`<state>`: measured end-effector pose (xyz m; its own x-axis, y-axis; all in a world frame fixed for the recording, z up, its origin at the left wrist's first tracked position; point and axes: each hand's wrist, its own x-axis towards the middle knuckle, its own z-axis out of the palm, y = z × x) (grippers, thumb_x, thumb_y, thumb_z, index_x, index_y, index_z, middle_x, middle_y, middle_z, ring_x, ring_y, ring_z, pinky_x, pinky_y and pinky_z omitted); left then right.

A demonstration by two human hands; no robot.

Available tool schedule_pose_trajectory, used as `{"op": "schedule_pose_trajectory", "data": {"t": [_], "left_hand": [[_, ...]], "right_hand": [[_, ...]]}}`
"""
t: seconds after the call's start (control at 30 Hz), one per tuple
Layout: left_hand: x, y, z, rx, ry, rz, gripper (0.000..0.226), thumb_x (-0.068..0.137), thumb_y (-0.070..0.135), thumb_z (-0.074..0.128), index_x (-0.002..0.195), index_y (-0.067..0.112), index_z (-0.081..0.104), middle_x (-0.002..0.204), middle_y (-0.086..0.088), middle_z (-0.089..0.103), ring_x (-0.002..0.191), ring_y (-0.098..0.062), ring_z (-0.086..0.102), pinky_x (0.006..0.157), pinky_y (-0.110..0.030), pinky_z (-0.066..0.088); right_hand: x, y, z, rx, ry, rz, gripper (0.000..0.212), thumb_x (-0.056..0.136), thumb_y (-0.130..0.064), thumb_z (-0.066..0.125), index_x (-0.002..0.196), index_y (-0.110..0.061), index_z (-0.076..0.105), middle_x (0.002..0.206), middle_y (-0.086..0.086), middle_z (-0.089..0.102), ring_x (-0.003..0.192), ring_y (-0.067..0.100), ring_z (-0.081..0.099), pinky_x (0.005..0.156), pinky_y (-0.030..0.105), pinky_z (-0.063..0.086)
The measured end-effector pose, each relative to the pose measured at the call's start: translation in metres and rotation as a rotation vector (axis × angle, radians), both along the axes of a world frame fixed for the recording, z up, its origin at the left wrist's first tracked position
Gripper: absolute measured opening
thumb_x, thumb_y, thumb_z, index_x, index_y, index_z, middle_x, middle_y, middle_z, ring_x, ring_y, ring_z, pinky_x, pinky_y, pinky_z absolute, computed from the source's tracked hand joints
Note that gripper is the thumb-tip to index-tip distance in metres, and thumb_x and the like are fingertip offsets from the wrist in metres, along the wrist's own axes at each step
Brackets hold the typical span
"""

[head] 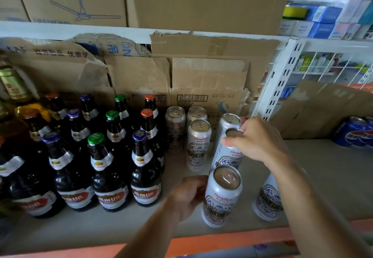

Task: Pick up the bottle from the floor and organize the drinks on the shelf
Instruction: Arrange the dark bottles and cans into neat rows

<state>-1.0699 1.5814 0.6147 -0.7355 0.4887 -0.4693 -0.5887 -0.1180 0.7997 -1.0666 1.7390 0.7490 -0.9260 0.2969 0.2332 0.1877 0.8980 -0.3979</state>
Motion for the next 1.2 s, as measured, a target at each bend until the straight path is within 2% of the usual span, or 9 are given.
{"op": "schedule_pose_trajectory", "data": {"t": [0.07, 0.23, 0.47, 0.6, 0.7, 0.83, 0.93, 1.07, 1.2], "left_hand": [[-0.001, 0.004, 0.003, -0.019, 0.015, -0.033, 0.022, 0.083, 0.007, 0.055, 0.082, 0.005, 0.077, 0.094, -0.016, 0.072, 0.085, -0.025, 0.064, 0.079, -0.031, 0.050], [-0.002, 0.005, -0.004, -0.046, 0.037, -0.008, 0.026, 0.085, 0.005, 0.050, 0.095, -0.002, 0.073, 0.106, -0.026, 0.068, 0.092, -0.029, 0.060, 0.086, -0.037, 0.046], [0.003, -0.010, -0.019, -0.093, -0.052, 0.121, 0.032, 0.087, -0.004, 0.050, 0.117, -0.007, 0.060, 0.116, -0.027, 0.064, 0.102, -0.030, 0.060, 0.098, -0.038, 0.046], [0.005, -0.023, -0.019, -0.074, -0.092, 0.186, 0.025, 0.086, -0.004, 0.051, 0.108, -0.001, 0.063, 0.098, -0.019, 0.069, 0.085, -0.022, 0.062, 0.081, -0.028, 0.050], [0.009, -0.030, -0.016, -0.061, -0.106, 0.233, 0.020, 0.088, -0.003, 0.049, 0.099, 0.004, 0.064, 0.088, -0.013, 0.070, 0.079, -0.020, 0.063, 0.076, -0.026, 0.050], [0.021, -0.040, -0.018, -0.062, -0.124, 0.236, 0.022, 0.090, -0.001, 0.046, 0.099, 0.005, 0.065, 0.087, -0.012, 0.071, 0.082, -0.022, 0.064, 0.075, -0.027, 0.050], [0.027, -0.044, -0.018, -0.068, -0.138, 0.240, 0.022, 0.090, 0.000, 0.046, 0.102, 0.003, 0.064, 0.087, -0.013, 0.069, 0.082, -0.023, 0.063, 0.075, -0.026, 0.049], [0.030, -0.047, -0.012, -0.050, -0.140, 0.249, 0.021, 0.090, 0.001, 0.047, 0.104, 0.003, 0.063, 0.089, -0.013, 0.068, 0.082, -0.022, 0.063, 0.077, -0.027, 0.050], [0.036, -0.049, -0.009, -0.067, -0.154, 0.264, 0.022, 0.090, 0.001, 0.046, 0.102, 0.002, 0.064, 0.088, -0.013, 0.069, 0.083, -0.024, 0.063, 0.075, -0.027, 0.050]], "right_hand": [[0.003, 0.005, -0.003, 0.028, -0.020, -0.032, 0.059, 0.062, -0.055, 0.078, 0.054, -0.020, 0.032, 0.053, -0.005, 0.033, 0.051, 0.018, 0.038, 0.045, 0.027, 0.021], [0.009, 0.013, -0.014, 0.068, -0.053, -0.113, 0.053, 0.066, -0.049, 0.081, 0.053, -0.013, 0.043, 0.052, -0.004, 0.043, 0.049, 0.009, 0.042, 0.042, 0.023, 0.019], [0.008, 0.013, -0.011, 0.101, -0.117, -0.136, 0.046, 0.072, -0.046, 0.079, 0.063, -0.011, 0.050, 0.070, 0.007, 0.057, 0.073, 0.028, 0.055, 0.051, 0.027, 0.027], [0.011, 0.007, -0.006, 0.092, -0.146, -0.097, 0.042, 0.076, -0.044, 0.077, 0.068, -0.010, 0.053, 0.072, 0.007, 0.057, 0.080, 0.029, 0.059, 0.056, 0.028, 0.029], [0.018, -0.001, -0.001, 0.043, 0.001, 0.005, 0.031, 0.083, -0.043, 0.070, 0.090, -0.013, 0.067, 0.090, 0.008, 0.068, 0.088, 0.029, 0.062, 0.062, 0.030, 0.035], [0.032, -0.009, -0.004, -0.207, 0.112, 0.142, 0.043, 0.081, -0.040, 0.071, 0.105, -0.005, 0.068, 0.101, 0.015, 0.071, 0.094, 0.026, 0.067, 0.082, 0.041, 0.053], [0.039, -0.012, -0.013, -0.360, 0.036, 0.189, 0.041, 0.078, -0.043, 0.072, 0.110, -0.016, 0.070, 0.096, -0.004, 0.071, 0.087, -0.002, 0.066, 0.078, 0.025, 0.053], [0.038, -0.018, -0.018, -0.449, -0.011, 0.200, 0.059, 0.065, -0.061, 0.065, 0.108, -0.021, 0.069, 0.092, -0.012, 0.071, 0.084, -0.001, 0.069, 0.086, 0.039, 0.056], [0.040, -0.021, -0.023, -0.438, -0.004, 0.203, 0.071, 0.056, -0.070, 0.060, 0.110, -0.024, 0.069, 0.095, -0.009, 0.071, 0.085, 0.000, 0.069, 0.086, 0.039, 0.056]]}}
